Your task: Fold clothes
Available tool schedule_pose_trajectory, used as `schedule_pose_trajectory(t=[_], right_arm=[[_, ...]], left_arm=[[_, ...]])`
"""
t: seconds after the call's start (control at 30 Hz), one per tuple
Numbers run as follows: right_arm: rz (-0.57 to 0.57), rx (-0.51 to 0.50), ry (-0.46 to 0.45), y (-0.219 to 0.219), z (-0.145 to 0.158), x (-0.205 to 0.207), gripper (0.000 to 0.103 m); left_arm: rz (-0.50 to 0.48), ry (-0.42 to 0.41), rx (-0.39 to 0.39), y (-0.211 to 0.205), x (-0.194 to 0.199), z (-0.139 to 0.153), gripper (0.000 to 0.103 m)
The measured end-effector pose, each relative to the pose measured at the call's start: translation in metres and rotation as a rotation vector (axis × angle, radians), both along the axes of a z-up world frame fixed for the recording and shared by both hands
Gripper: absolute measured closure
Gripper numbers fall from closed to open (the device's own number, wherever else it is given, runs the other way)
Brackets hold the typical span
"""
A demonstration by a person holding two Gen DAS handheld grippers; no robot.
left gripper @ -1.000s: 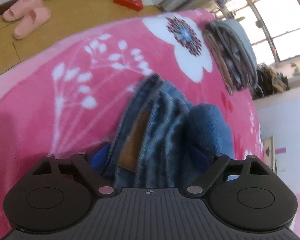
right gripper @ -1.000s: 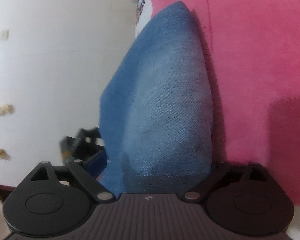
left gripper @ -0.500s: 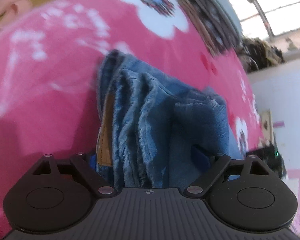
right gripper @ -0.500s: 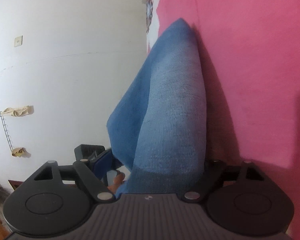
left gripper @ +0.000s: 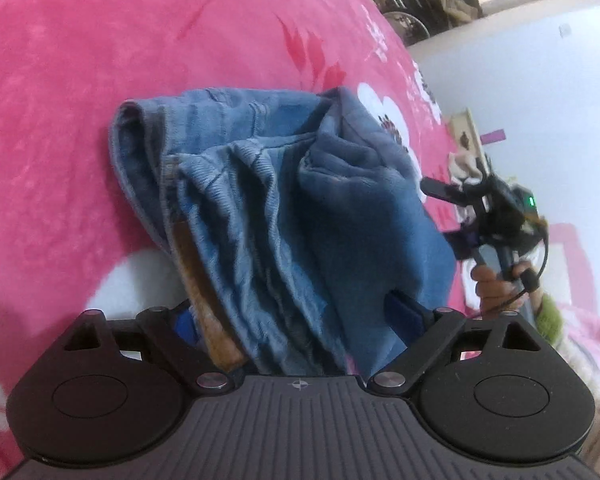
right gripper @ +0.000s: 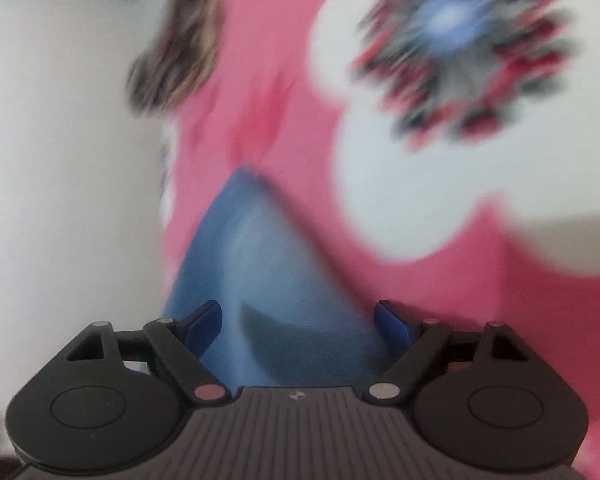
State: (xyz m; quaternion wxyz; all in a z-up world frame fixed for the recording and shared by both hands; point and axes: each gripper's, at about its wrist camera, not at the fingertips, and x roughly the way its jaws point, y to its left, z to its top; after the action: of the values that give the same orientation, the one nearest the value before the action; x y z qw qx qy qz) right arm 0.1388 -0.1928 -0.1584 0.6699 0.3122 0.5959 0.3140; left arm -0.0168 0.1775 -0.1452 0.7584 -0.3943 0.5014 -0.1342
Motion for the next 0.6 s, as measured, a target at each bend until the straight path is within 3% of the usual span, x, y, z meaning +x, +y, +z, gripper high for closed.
schedule_pose_trajectory(t=[0.1, 0.2, 0.3, 0.43, 0.6], right_arm=[[-0.106, -0.073, -0.096, -0.019, 0.017, -0.013, 0.016], [-0.015, -0.107, -0.264, 0.007, 0.051, -0.039, 0.016], [0.176, -0.182, -0.473, 0.054, 0.082, -0.069, 0.018], [0.466, -0.308, -0.722, 0.116, 0.094, -0.125, 0.024], [0.722, -0.507, -0.92, 0.159, 0.08, -0.186, 0.031]], left_arm=[[0.045, 0.013, 0.0, 0.026, -0.013, 0.002, 0.016], [0.087, -0.007, 0.06, 0.043, -0.024, 0.012, 0.016], [0.123, -0.072, 0.125, 0.048, -0.028, 0.027, 0.018], [0.095, -0.204, 0.187, 0.035, -0.023, 0.051, 0.021], [-0.026, -0.222, 0.149, 0.005, -0.01, 0.053, 0.027]])
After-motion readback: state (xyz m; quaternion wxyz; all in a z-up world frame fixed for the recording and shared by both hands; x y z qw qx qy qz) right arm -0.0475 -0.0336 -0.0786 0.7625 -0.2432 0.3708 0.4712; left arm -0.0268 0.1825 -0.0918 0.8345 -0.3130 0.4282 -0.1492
